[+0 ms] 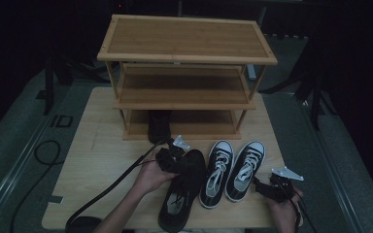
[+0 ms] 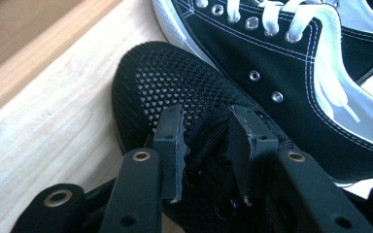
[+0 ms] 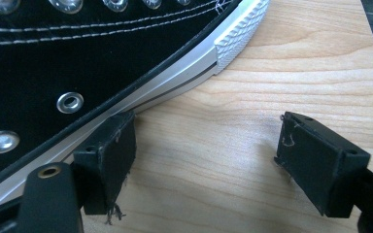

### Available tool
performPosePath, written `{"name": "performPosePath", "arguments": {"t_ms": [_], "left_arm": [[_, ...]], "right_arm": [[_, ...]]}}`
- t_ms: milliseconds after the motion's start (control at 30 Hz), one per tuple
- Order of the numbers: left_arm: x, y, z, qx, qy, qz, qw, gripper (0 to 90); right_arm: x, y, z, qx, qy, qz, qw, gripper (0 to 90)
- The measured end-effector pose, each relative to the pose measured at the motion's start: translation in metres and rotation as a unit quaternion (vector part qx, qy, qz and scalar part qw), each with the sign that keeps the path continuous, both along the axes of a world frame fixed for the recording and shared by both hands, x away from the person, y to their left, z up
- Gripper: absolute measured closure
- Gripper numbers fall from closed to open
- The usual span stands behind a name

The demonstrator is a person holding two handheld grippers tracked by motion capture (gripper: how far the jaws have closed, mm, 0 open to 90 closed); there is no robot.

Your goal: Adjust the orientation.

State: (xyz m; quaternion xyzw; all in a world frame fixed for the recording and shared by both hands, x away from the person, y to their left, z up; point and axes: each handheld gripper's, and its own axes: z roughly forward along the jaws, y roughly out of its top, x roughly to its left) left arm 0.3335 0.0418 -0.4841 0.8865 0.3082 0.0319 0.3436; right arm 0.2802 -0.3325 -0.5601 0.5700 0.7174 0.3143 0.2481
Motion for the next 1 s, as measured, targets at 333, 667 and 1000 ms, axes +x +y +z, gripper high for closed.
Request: {"name": "performPosePath", "arguments": {"t_ms": [333,667,1000], "left_arm": [[-0.002,-0.002,0.002,0.012,-0.015,0.01,0.9998,89.6],[0.017,0.007,0.006,0.002,-0.029,0.056,0.998,90.0],[0.042,0.011,0.012,-0.01,-0.043,0.088,0.9952,90.0]], "right_arm": [[0.0,0.0,0.0,0.001,0.0,-0.001,1.0,21.8],[0.0,0.0,0.0,0.001,0.001,-0.001,1.0,21.7],[0.0,0.0,0.0,0.0,0.0,0.0,1.0,21.8]]}}
